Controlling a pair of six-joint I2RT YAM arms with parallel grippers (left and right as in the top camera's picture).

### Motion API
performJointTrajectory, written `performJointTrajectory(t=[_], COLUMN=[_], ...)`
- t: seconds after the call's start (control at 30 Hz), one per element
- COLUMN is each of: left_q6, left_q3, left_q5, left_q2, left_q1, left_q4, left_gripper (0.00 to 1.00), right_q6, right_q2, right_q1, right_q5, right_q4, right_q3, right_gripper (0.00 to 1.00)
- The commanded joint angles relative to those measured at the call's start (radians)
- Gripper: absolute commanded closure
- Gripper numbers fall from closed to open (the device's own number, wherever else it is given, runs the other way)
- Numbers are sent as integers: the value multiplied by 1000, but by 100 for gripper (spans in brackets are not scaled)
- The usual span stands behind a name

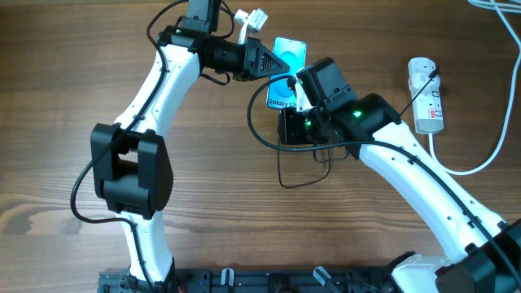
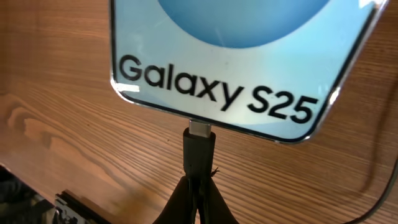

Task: Plug charger to phone and switch on socket
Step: 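Push the USB-C plug upward into the phone's port with the right gripper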

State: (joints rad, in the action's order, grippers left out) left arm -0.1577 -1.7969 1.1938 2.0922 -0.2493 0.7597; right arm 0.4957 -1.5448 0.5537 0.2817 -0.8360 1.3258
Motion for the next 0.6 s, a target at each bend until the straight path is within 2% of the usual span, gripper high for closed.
performJointTrajectory(t=[0.0,0.57], left_q6=[20,20], left_q3=[-2,-2], left_q5=[35,35], left_q2=[-47,-47], left_q1=[2,2], left_q4=[0,1], left_gripper=[96,96], right_q6=[-19,-17], right_q2=[-10,-10], right_q1=[2,2], right_q5=[35,-18], right_q4=[5,-16], right_q3=[17,17], right_gripper=[96,96])
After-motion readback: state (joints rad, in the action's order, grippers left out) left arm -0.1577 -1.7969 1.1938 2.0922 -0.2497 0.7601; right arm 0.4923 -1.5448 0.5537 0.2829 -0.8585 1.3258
